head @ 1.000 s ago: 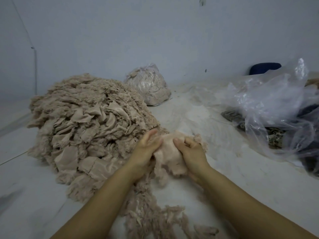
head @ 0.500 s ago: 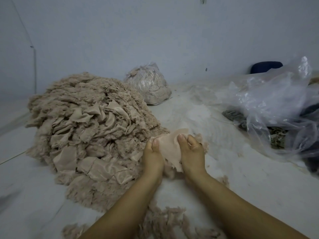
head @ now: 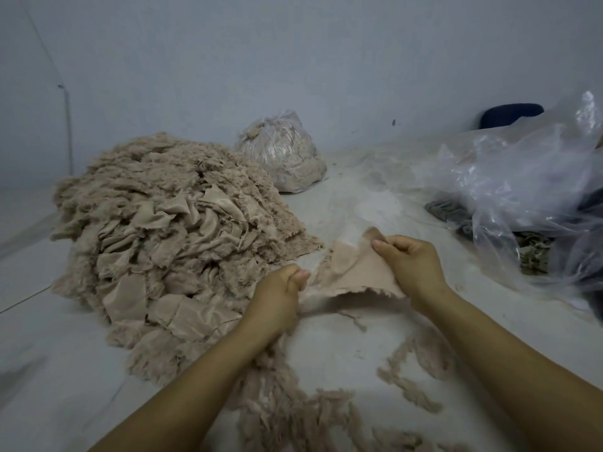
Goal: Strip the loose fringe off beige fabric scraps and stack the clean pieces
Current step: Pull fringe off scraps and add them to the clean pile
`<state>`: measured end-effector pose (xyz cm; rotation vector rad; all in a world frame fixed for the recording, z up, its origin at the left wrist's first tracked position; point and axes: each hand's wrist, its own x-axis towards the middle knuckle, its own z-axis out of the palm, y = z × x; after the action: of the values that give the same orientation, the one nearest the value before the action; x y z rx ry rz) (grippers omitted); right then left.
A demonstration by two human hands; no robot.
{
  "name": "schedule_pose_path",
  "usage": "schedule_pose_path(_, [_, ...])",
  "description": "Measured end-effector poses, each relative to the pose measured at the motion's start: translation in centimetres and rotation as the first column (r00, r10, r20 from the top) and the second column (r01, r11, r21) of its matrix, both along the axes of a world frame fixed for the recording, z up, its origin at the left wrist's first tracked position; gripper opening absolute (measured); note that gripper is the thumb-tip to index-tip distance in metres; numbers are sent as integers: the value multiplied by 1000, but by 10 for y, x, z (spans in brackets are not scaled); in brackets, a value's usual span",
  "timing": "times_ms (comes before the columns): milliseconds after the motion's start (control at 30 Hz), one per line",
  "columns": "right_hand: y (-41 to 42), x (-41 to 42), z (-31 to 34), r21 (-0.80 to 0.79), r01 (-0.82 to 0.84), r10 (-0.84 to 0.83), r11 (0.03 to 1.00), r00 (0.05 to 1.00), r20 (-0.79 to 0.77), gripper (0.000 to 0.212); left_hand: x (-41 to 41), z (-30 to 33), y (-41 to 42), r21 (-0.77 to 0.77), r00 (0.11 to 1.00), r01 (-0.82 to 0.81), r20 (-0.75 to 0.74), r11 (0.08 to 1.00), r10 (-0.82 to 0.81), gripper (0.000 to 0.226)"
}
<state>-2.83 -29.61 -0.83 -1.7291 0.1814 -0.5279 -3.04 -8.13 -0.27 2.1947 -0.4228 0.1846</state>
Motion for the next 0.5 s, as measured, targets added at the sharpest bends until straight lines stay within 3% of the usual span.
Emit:
schedule_pose_path(133, [-9,0,3,-86,-83,80,993,996,-40,25,2,3,2,174,997,79,-16,982,-78,38])
schedule_pose_path(300, [-56,-7,14,-91,63,-64,994,998,-13,9,6,3,33,290,995,97,-52,952,-85,27])
schedule_pose_path(433, [-32,-10,26,-139,-281,258,950,953,-161,17,7,8,13,412,980,191,-27,891,-197,42])
schedule_pose_path(500, [-11,-7,31,-128,-385,356,914,912,-203,15,7,14,-9,193,973,210,-140,959,-185,46])
